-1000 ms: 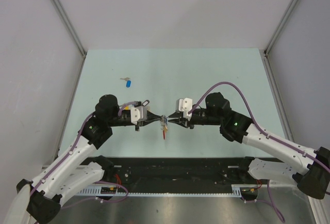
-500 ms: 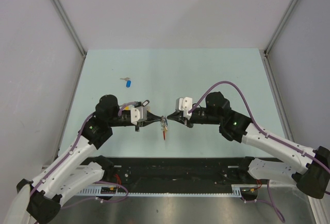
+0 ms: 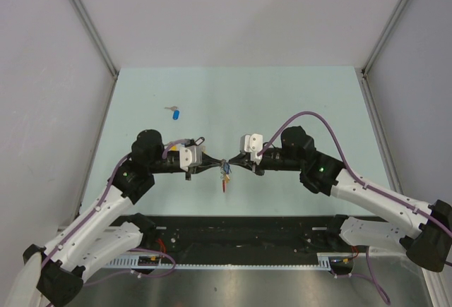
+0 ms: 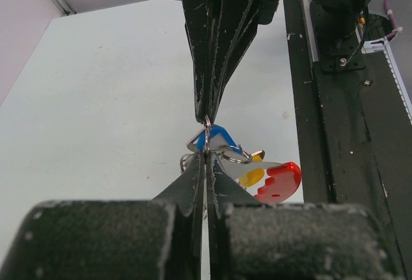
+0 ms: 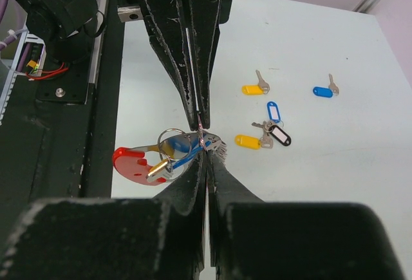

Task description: Put the keys on the keyring

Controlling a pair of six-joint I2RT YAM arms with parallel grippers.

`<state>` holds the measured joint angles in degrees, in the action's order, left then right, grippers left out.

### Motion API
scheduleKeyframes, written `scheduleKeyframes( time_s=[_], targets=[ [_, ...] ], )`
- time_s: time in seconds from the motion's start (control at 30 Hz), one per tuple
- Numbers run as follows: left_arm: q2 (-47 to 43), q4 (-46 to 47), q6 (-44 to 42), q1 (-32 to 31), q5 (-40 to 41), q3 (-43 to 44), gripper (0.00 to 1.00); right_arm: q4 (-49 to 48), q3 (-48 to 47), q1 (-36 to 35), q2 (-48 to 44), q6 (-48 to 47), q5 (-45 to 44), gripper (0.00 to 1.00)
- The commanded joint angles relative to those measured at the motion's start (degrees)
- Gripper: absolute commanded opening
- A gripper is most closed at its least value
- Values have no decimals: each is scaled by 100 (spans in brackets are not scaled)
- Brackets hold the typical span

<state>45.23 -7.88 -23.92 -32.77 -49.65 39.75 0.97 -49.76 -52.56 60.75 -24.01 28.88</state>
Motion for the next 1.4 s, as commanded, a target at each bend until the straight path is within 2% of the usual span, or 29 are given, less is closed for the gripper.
scheduleKeyframes(
  time_s=[0.0,0.43,0.93,1.37],
  targets=[
    [21,67,-16,-36,-142,103,0,-282,-263,-88,-11,-7,-32,0],
    [47,111,177,-45,122,147,0,-115,-298,-202,-2,-218,-260,0],
    [12,498,749,-36,262,95,0,474,-272,-378,-11,-429,-1042,0],
    [47,586,845,-27,456,68,0,421,-157,-405,-116,-438,-1175,8]
  ],
)
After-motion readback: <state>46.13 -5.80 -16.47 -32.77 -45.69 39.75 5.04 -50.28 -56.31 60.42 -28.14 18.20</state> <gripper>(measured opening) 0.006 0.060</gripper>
